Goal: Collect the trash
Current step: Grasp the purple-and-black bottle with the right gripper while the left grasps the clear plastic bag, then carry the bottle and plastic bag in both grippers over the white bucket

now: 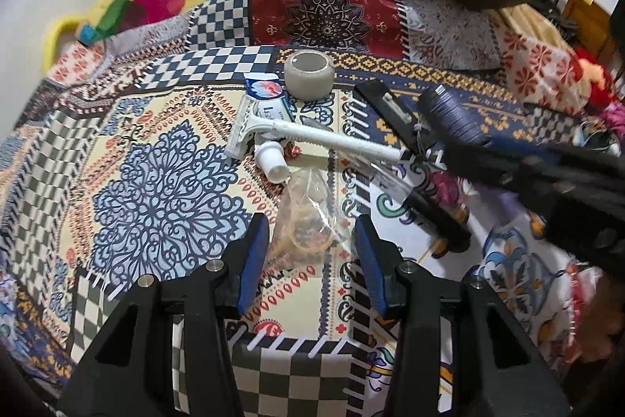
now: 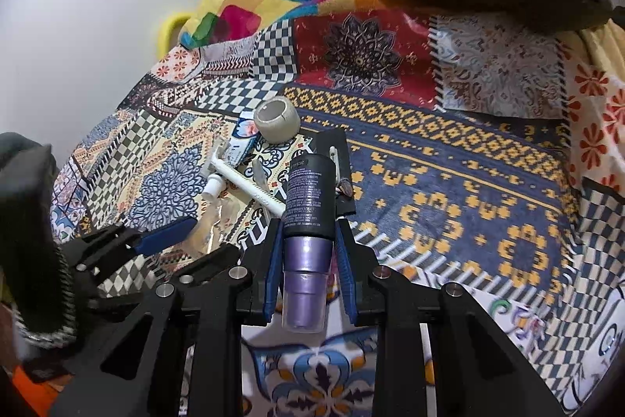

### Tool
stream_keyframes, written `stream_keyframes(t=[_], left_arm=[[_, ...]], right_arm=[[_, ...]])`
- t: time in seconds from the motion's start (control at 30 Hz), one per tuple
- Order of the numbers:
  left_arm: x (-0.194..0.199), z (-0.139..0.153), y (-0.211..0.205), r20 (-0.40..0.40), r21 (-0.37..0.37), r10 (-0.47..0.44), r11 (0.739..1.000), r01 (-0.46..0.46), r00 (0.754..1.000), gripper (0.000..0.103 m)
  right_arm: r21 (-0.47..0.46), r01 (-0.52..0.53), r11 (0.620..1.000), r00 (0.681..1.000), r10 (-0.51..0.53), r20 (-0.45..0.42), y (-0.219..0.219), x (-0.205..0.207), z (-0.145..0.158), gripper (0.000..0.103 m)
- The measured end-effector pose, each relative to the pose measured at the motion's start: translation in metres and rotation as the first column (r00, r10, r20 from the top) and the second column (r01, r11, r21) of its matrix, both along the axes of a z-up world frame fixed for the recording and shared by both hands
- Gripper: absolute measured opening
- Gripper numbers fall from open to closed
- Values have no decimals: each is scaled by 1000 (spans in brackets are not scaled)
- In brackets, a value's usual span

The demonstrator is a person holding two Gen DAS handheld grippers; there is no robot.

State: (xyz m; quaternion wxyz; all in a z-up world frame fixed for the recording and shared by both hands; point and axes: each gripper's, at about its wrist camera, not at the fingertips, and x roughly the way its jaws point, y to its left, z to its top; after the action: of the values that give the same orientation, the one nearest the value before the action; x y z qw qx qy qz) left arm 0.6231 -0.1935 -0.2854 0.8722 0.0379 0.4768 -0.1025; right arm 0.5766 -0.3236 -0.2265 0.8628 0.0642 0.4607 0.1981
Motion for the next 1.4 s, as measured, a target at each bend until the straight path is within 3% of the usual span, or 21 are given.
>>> stream_keyframes(t=[0.03,0.1,0.23,0.4,0.67,0.93,1.2,1.4], left_arm=[[-2,0,-1,4,-1,8,1000,-8,1000,40],[-1,1,-1,1,0,27,1000,-27,1000,27],[-3,6,3,-62,-54,48,997,-52,997,24],[-23,35,9,-50,-121,63,990,-69,997,24],[-77,123,20,50,-145,87,986,-79,995,24],[-152,205,39,175,-143,111,986,-86,978,24],[-233,262,68,274,-151,143,983,-105,951,24],[-282,280,97,311,-148,189,978,-148,931,24]], right_arm=[[1,3,1000,1000,-3,3,-1,-2,2,24],[2,10,1000,1000,-10,16,-5,-9,10,24],[-13,19,1000,999,-18,29,-9,-19,20,24],[-37,19,999,998,-17,60,-14,-37,42,24],[-27,15,1000,990,-11,138,-17,-77,99,24],[-9,-10,1000,970,12,241,-6,-132,162,24],[3,-57,998,947,53,317,16,-195,209,24],[12,-107,994,929,96,358,39,-236,227,24]])
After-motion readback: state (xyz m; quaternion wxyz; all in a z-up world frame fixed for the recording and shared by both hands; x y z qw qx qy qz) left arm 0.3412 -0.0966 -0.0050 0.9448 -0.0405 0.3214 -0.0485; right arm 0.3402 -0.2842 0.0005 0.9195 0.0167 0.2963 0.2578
